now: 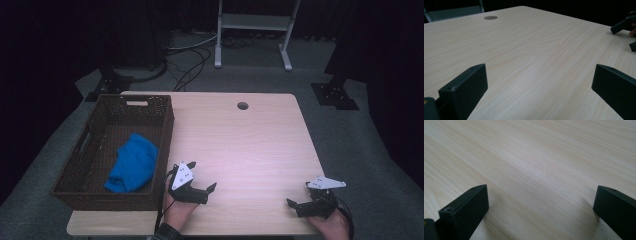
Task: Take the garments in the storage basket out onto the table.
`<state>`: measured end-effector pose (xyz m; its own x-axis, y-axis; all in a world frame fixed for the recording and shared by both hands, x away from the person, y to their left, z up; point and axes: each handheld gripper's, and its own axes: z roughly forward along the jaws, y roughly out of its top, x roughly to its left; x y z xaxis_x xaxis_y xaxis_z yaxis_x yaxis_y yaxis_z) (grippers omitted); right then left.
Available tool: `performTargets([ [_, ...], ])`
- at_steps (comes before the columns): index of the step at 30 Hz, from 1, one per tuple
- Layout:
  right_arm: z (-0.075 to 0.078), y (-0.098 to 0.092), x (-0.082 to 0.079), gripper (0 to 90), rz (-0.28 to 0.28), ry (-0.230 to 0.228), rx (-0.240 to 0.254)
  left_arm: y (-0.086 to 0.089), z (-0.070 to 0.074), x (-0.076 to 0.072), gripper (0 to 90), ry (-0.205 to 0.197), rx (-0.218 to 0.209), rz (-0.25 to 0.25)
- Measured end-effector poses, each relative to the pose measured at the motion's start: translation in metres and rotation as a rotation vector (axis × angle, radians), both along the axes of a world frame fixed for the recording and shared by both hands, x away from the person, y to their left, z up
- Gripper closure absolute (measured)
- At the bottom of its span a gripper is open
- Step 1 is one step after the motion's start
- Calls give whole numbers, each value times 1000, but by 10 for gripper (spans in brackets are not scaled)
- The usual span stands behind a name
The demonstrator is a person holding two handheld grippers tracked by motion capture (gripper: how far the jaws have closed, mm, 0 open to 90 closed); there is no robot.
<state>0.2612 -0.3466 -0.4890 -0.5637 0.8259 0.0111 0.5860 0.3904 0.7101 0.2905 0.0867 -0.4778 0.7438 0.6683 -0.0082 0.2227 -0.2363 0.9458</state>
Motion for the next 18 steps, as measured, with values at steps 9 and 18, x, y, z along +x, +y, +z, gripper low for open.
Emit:
performTargets([
  [9,0,0,0,0,0,-1,-1,3,2,-1,0,-35,-24,-3],
  [18,0,0,0,0,1,-1,-1,4,6,-4,0,-54,-37,-12],
])
